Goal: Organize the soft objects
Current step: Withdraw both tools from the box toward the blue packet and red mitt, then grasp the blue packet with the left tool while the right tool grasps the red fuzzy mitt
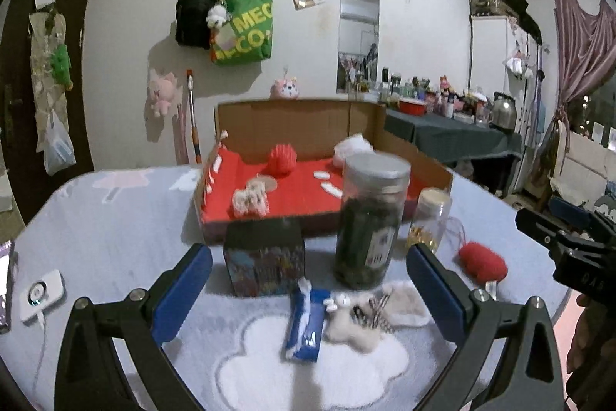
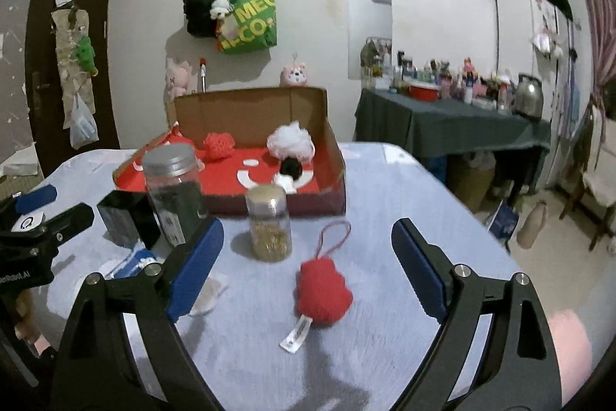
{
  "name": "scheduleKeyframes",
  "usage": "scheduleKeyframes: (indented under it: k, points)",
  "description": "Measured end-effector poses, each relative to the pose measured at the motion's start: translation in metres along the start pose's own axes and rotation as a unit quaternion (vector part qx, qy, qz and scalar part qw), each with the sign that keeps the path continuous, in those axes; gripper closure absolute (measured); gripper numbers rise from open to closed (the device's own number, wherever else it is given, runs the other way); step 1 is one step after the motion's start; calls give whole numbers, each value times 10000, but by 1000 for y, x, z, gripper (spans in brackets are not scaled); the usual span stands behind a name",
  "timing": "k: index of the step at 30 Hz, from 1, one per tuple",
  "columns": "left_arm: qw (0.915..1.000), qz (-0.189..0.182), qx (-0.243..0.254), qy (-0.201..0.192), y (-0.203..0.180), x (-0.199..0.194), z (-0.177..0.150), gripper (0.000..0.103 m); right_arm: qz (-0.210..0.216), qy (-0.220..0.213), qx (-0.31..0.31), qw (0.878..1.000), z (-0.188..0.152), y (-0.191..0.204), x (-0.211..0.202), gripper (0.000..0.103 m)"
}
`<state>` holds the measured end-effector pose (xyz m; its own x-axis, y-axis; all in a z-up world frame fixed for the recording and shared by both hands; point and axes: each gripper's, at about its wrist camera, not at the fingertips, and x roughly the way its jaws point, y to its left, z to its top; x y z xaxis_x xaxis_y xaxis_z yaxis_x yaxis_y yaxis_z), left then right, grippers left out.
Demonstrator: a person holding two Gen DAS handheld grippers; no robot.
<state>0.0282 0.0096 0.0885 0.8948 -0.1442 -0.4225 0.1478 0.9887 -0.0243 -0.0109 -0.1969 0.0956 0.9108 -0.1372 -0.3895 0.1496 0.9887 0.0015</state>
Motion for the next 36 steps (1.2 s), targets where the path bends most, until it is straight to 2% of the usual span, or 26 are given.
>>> scheduleKeyframes:
  k: [13, 18, 25, 27, 29, 30, 31, 32, 34, 36]
  points:
    - [9955, 250, -162, 902, 9, 39, -34, 0, -109, 834, 103, 9964, -37, -16, 45, 13]
    - [9917, 170, -257, 1247, 16, 50, -36, 0, -117, 1092, 84, 9939, -40, -22, 62, 13]
    - [9883, 102, -308, 1488, 26, 53, -38, 3, -163, 1303, -152, 9912, -42, -19, 80, 13]
    - [9871, 58, -231, 1581, 25, 56, -40, 8, -142, 1369, -169, 9903, -42, -20, 84, 14]
    - [9853, -22, -135, 1703, 23, 61, -41, 25, -62, 1470, -132, 9890, -43, -21, 90, 15]
    - [9844, -76, -97, 1754, 22, 63, -42, 31, -1, 1505, -114, 9885, -44, -21, 93, 24]
    - [9841, -112, -76, 1771, 21, 64, -43, 45, 99, 1537, -98, 9880, -44, -22, 95, 47]
    - [9837, -217, -36, 1783, 19, 64, -44, 58, 215, 1590, -77, 9870, -45, -22, 97, 63]
    - [9827, -504, 31, 1782, 14, 61, -42, 80, 368, 1594, -45, 9865, -47, -22, 96, 65]
    - [9839, -466, 128, 1719, 9, 57, -40, 80, 627, 1448, 10, 9875, -46, -21, 87, 65]
